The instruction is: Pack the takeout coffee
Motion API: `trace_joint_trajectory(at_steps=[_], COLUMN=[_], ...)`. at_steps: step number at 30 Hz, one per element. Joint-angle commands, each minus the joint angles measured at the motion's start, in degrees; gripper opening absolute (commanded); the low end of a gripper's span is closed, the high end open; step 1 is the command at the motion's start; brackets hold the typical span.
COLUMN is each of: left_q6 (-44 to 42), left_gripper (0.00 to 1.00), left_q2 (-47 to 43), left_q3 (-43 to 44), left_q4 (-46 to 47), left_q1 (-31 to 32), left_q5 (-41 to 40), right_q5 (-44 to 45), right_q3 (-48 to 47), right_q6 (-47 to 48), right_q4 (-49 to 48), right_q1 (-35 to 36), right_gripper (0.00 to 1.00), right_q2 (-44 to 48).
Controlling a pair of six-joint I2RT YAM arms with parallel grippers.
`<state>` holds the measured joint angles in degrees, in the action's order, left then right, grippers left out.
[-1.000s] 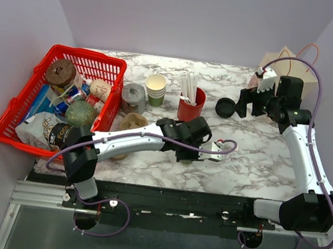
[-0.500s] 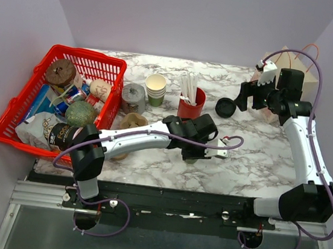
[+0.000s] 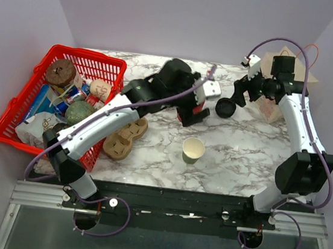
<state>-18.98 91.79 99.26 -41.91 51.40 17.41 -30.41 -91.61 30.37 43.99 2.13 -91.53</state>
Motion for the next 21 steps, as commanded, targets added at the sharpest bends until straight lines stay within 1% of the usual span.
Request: trace_joint_trajectory(at_steps=[1, 2, 3, 4, 5, 6, 9, 10, 13, 16, 20, 21], left_q6=[3.61, 3.34, 2.99, 2.03, 1.50, 1.06, 2.10, 2.89, 4.39, 5.53, 6.76, 7.03], left_gripper=[0.99, 0.99, 0.99, 0.99, 0.99, 0.99, 0.99, 0.99, 0.99, 0.99, 0.99, 0.99], left_q2=[-5.82, -6.79, -7.76, -9.77, -10.57, -11.10, -11.37, -11.28, -10.32, -9.61, -9.17, -9.08], left_q3=[6.01, 6.12, 5.86, 4.29, 3.58, 3.22, 3.48, 3.48, 3.83, 4.36, 3.75, 3.57], left_q4=[-0.10, -0.01, 0.77, 1.39, 1.74, 1.66, 0.95, 1.21, 2.01, 2.62, 3.24, 3.67], left_q1=[-5.77, -6.74, -7.97, -8.59, -9.12, -9.64, -13.59, -15.69, -17.64, -18.79, -20.02, -20.72], left_q5=[2.01, 1.84, 1.40, 1.05, 0.00, -0.53, 1.12, 1.74, 3.06, 3.86, 4.12, 4.21], right_q5=[-4.57, -3.70, -3.25, -2.81, -1.94, -1.32, 1.05, 1.67, 3.34, 4.31, 6.94, 7.03], right_q3=[-3.57, -3.57, -3.40, -3.31, -3.22, -4.00, -6.99, -9.78, -14.80, -16.58, -17.81, -17.81], right_q6=[18.30, 20.24, 24.78, 27.43, 29.98, 36.01, 45.01, 46.08, 47.68, 48.38, 48.46, 48.47], right_q4=[11.20, 12.17, 12.61, 13.14, 14.01, 15.06, 19.55, 20.34, 22.28, 22.81, 21.93, 21.50], right_q1=[-0.20, -0.28, -0.20, -0.20, -0.20, -0.11, 0.42, 0.85, 1.73, 3.05, 5.60, 6.04], right_gripper=[0.92, 0.90, 0.90, 0.89, 0.84, 0.83, 0.77, 0.75, 0.72, 0.68, 0.61, 0.61], right_q2=[-6.98, -7.78, -8.49, -9.10, -10.50, -11.30, -15.77, -16.92, -21.32, -24.66, -27.56, -27.74])
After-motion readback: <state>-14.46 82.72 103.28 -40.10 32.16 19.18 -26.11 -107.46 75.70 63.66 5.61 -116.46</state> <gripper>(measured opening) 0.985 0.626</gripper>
